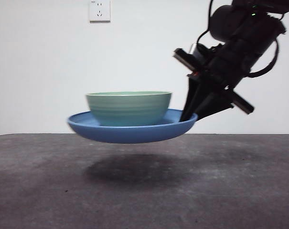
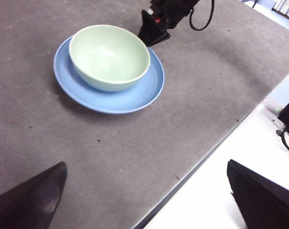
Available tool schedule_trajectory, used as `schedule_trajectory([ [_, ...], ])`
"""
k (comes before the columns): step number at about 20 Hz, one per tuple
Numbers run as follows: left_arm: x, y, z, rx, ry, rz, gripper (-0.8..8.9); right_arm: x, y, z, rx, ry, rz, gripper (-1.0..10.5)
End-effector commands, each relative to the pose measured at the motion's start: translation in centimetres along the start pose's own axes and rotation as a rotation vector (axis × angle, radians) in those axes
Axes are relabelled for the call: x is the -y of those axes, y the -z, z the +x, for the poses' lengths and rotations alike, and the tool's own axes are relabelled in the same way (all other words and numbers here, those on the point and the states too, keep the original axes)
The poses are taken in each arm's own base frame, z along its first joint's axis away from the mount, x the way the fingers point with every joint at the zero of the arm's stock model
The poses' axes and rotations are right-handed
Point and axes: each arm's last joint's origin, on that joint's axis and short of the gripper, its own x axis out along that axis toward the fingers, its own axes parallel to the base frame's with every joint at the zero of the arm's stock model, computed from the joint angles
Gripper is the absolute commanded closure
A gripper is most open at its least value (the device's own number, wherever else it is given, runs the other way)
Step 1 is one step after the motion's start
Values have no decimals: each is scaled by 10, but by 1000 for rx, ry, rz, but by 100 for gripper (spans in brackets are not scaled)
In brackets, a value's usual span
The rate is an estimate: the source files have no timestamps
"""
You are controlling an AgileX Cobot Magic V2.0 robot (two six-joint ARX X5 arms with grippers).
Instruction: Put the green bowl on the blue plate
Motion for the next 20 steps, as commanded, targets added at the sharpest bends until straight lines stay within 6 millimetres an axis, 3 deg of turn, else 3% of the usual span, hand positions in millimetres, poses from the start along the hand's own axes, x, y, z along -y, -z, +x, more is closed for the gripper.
schedule_trajectory([
  [1,1,-3,-2,17,4,5,251,-2,-2,20,-33,-10,21,935],
  [4,1,-3,-2,17,4,4,251,3,0,41,-62,15,21,935],
  [12,1,-3,-2,17,4,4,251,15,3,58,-94,59,35,933],
  [17,1,-3,-2,17,5,2,251,15,-2,53,-70,64,30,929],
  [20,1,-3,-2,17,5,2,251,8,-11,38,-17,72,3,771],
])
